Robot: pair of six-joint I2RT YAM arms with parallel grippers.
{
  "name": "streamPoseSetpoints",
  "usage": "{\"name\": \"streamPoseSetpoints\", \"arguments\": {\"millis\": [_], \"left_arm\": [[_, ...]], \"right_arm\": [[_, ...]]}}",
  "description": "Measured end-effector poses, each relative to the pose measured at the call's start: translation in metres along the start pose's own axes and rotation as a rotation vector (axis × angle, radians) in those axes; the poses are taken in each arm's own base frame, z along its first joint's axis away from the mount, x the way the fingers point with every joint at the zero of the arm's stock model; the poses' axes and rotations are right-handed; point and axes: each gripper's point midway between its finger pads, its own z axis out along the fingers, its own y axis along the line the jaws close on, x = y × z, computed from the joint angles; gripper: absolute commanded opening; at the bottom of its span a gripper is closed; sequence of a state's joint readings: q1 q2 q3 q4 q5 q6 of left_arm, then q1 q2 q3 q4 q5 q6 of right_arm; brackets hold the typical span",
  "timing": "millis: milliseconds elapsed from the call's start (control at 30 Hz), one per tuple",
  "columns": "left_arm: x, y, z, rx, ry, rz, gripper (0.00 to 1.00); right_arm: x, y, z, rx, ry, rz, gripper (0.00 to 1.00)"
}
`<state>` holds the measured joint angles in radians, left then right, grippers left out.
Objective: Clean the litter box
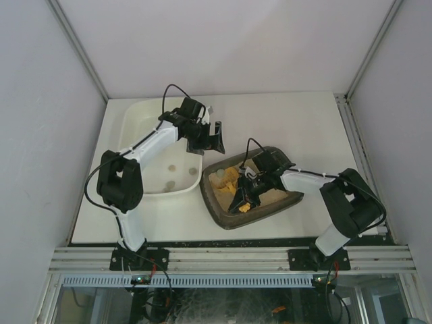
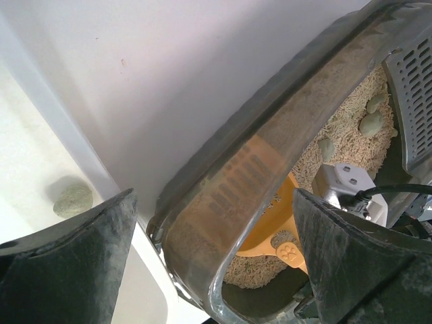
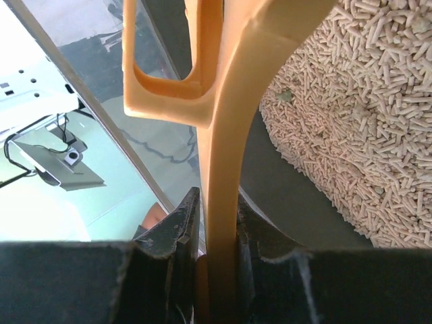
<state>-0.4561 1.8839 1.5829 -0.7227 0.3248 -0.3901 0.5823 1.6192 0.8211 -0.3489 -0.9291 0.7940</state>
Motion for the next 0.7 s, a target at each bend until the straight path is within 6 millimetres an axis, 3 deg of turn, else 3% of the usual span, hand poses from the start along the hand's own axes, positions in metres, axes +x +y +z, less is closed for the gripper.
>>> {"name": "streamPoseSetpoints", "arguments": {"millis": [700], "left_arm": [[-0.0003, 0.0005, 0.0001, -0.003, -0.002, 0.000, 1.00]], "right_arm": [[0.0043, 0.0021, 0.0002, -0.012, -0.115, -0.079, 0.00]]}}
